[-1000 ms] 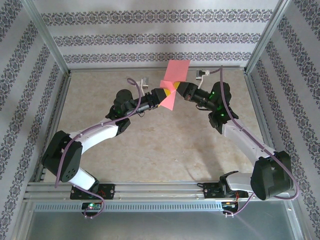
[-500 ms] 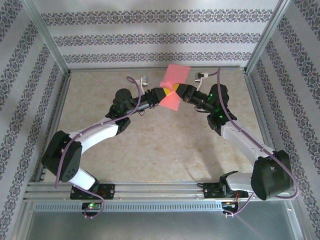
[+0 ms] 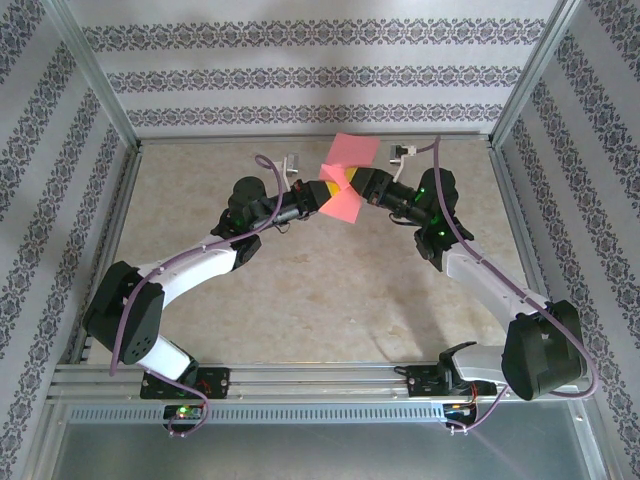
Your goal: Fold a paper plane with a square sheet of paper (fold left side to right side)
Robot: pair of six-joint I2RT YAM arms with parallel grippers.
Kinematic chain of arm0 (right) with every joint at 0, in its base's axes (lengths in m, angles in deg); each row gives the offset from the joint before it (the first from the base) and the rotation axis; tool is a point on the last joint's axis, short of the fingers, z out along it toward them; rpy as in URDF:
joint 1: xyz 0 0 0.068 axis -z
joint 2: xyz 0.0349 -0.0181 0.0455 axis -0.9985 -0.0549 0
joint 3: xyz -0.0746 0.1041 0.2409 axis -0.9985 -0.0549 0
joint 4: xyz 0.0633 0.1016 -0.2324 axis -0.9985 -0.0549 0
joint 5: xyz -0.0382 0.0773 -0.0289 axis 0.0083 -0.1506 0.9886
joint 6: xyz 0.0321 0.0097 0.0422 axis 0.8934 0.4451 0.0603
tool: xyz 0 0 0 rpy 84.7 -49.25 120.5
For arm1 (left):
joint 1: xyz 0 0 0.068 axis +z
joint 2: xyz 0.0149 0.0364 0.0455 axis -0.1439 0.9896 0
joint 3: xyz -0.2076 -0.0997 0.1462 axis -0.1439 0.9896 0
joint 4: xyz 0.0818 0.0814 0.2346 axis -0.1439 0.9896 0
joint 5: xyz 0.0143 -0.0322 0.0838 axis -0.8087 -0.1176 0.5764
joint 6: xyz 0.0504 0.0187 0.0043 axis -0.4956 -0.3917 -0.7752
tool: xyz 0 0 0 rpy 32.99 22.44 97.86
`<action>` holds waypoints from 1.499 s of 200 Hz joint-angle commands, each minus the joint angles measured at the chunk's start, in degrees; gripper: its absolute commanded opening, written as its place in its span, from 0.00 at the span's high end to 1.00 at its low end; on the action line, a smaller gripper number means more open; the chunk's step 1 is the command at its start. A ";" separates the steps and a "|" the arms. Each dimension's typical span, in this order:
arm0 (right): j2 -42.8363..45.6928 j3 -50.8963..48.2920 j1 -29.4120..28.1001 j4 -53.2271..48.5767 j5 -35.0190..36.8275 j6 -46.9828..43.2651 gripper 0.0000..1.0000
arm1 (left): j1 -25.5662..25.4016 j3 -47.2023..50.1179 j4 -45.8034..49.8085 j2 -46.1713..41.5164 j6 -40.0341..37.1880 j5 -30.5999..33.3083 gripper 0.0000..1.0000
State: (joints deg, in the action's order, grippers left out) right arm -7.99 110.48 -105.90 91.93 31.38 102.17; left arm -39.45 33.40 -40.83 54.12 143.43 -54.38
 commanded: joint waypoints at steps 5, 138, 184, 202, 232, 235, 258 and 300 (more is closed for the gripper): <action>2.99 -2.91 3.06 0.34 -0.81 -1.30 0.61 | -0.47 -1.09 4.37 -2.54 -4.12 0.15 0.99; 11.65 -2.61 14.14 -44.51 20.37 -31.60 0.27 | -10.31 -39.47 105.59 4.86 -50.76 54.17 1.00; 12.09 -2.79 16.27 -45.54 22.64 -31.53 0.22 | -18.56 -53.92 123.53 21.95 -46.33 77.13 1.00; 13.12 -3.19 16.97 -45.60 23.28 -31.23 0.21 | -20.33 -56.81 126.64 27.86 -42.89 79.55 1.00; 15.11 -4.23 18.05 -46.25 23.62 -31.20 0.20 | -22.75 -58.39 126.85 35.60 -37.96 79.01 1.00; 15.31 -4.31 18.20 -46.31 23.70 -31.18 0.20 | -23.04 -58.59 126.78 36.33 -37.62 78.75 1.00; 16.43 -4.84 18.94 -46.84 23.62 -31.43 0.19 | -24.75 -60.26 126.05 41.79 -35.25 76.14 1.00; 16.85 -4.64 20.25 -47.96 22.45 -31.44 0.18 | -25.51 -63.43 119.61 47.03 -35.23 62.67 0.82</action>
State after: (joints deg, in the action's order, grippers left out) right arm 8.23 106.08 -86.56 45.68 53.95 72.07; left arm -64.48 -27.89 81.24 100.72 106.58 16.50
